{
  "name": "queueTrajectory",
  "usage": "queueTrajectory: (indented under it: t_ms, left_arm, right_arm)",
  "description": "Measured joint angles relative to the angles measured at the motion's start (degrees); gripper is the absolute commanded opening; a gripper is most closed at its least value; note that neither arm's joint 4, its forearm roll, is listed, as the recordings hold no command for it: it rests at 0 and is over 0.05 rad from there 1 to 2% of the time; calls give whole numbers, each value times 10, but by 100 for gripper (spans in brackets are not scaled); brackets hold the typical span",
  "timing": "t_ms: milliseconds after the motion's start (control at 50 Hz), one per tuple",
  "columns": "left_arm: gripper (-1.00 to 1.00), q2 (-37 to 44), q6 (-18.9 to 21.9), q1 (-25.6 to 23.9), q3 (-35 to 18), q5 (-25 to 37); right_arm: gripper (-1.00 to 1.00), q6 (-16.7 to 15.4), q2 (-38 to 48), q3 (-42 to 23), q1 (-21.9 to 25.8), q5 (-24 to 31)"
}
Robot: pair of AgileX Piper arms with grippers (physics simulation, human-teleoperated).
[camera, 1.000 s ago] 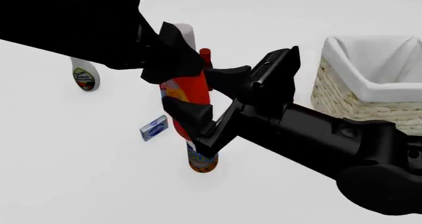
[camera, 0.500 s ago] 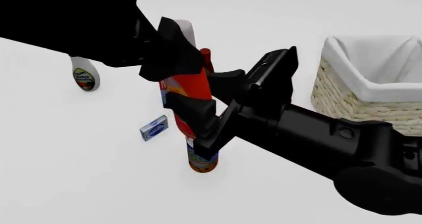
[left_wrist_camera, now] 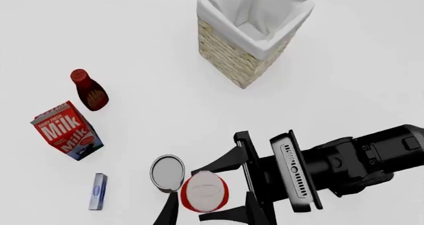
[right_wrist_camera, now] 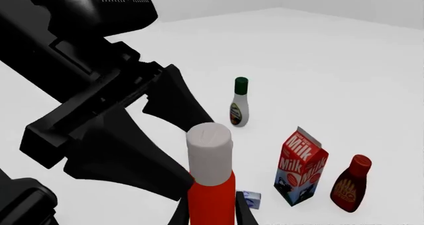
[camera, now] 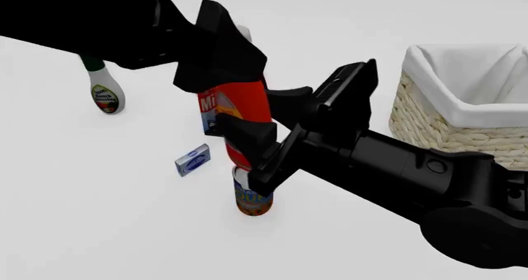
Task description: Pick the ketchup and place it in the basket.
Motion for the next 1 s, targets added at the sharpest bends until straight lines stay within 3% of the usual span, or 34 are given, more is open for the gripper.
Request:
queueTrajectory:
  t_ms: [620, 1000]
  left_arm:
    - [100, -45, -1, 38, 12, 2]
    - [100, -85, -5, 83, 73, -46]
  right_arm:
    - [-100, -5, -26, 10, -44, 15]
    - [-100, -8, -57, 12, -88, 36]
